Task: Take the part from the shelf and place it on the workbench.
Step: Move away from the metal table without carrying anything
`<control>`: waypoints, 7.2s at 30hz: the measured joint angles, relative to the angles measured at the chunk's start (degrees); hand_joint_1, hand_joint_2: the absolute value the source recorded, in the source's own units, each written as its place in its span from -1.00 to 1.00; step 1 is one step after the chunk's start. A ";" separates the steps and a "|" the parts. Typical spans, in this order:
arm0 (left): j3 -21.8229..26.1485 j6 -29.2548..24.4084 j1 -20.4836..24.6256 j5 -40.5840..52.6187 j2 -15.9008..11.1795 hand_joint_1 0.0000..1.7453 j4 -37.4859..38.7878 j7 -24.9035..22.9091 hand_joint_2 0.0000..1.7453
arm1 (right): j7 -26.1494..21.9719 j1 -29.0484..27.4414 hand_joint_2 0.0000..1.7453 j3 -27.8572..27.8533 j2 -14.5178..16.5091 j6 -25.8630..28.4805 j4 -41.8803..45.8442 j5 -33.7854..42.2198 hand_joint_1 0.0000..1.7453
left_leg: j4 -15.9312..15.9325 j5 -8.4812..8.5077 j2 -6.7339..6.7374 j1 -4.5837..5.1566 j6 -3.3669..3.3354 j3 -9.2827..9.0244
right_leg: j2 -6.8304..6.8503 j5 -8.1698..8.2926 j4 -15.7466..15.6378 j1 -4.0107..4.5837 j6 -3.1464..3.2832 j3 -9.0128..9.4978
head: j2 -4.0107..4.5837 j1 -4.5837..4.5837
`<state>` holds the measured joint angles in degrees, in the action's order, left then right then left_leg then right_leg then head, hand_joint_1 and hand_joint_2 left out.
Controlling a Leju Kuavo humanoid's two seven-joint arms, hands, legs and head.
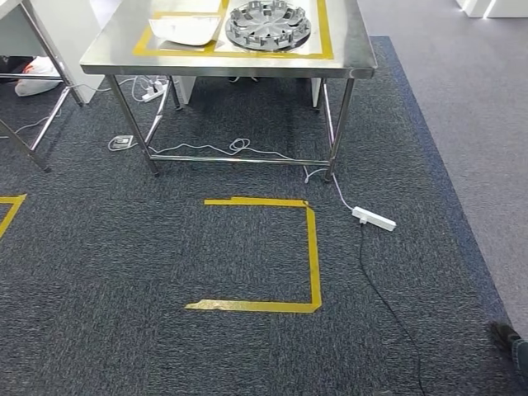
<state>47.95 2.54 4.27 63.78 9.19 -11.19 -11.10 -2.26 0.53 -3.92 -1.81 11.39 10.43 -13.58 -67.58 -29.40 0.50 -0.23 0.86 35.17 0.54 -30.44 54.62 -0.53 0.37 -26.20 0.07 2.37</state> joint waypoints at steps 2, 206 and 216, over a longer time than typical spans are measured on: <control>0.03 -0.33 0.02 0.01 -0.05 -1.00 0.00 -0.11 -1.00 | -0.58 0.41 -1.00 -0.13 0.01 0.18 0.00 0.19 -1.00 | 6.63 1.01 -0.10 0.16 -0.74 -3.65 | -0.08 0.20 0.58 0.14 -0.33 -0.62 | 0.00 0.05; 12.29 -4.36 0.17 -5.25 0.56 -1.00 0.02 0.10 -1.00 | 9.15 6.35 -1.00 16.67 6.09 -8.09 3.87 -20.44 -1.00 | -3.28 -3.49 -1.44 -0.04 0.71 4.01 | 0.02 0.38 3.09 -0.25 -0.07 -3.93 | 0.00 -1.27; 11.16 -2.72 0.27 -3.06 0.20 -1.00 0.02 0.70 -1.00 | 8.64 7.26 -1.00 16.86 4.49 -23.78 3.88 -16.63 -1.00 | 9.54 2.80 3.34 1.46 -2.12 -2.25 | 6.70 -0.97 2.83 0.94 -0.95 -2.51 | 0.00 -1.25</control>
<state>59.12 -0.18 4.54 60.72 9.38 -11.17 -10.40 6.39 7.79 12.94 2.68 -12.40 14.31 -30.21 -58.04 -26.61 3.85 1.23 -1.26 32.92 7.24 -31.41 57.45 0.41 -0.58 -28.71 0.07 1.12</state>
